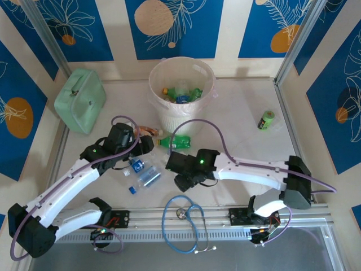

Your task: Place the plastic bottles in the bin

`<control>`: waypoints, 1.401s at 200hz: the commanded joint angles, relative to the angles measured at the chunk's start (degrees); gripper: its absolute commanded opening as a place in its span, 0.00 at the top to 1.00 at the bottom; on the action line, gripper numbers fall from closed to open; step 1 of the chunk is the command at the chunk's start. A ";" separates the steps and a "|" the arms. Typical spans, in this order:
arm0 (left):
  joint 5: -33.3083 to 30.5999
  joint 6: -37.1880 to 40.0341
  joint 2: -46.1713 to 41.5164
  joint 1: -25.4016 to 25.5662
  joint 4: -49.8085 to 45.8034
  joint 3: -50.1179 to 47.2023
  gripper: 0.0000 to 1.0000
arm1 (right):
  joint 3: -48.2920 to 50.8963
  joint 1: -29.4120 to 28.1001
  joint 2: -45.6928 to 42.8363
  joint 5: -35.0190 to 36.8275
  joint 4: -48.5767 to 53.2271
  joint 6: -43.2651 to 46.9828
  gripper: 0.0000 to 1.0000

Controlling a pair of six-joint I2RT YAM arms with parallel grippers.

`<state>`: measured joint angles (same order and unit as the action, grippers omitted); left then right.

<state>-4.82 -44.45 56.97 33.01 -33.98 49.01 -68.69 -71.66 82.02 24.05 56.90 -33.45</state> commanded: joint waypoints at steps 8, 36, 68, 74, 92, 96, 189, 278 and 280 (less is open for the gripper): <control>-3.06 -1.43 -0.85 -2.35 -2.66 1.04 0.12 | -5.70 -1.16 -5.44 2.75 2.56 -0.54 0.48; -1.64 -1.36 0.53 -4.22 -3.24 1.67 0.12 | -10.12 -0.80 -9.62 3.46 0.43 1.48 0.49; 0.38 -0.97 2.23 -5.74 -3.16 1.70 0.13 | -14.73 3.24 -13.56 2.06 -5.29 4.96 0.49; 0.74 -0.92 2.44 -6.02 -3.11 1.78 0.14 | -15.71 4.33 -14.00 2.33 -6.41 5.48 0.49; 0.96 -0.73 2.71 -6.51 -2.81 1.79 0.14 | -18.66 8.27 -14.22 2.22 -9.73 6.61 0.49; 0.95 -0.64 2.71 -6.60 -2.70 1.78 0.14 | -19.38 9.21 -14.07 2.08 -10.40 6.76 0.49; 2.34 1.81 4.01 -8.08 -3.55 2.41 0.15 | -38.34 35.38 2.31 -12.28 -13.92 1.07 0.49; 2.93 2.33 4.01 -8.41 -3.29 1.57 0.15 | -47.00 41.45 13.53 -16.41 -11.34 -1.35 0.31; 2.92 2.39 4.02 -8.41 -3.29 1.53 0.15 | -46.98 41.54 13.59 -16.41 -11.37 -1.40 0.30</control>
<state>-2.94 -43.03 60.99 25.47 -36.10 49.98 -113.45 -31.07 94.91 9.04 44.58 -33.98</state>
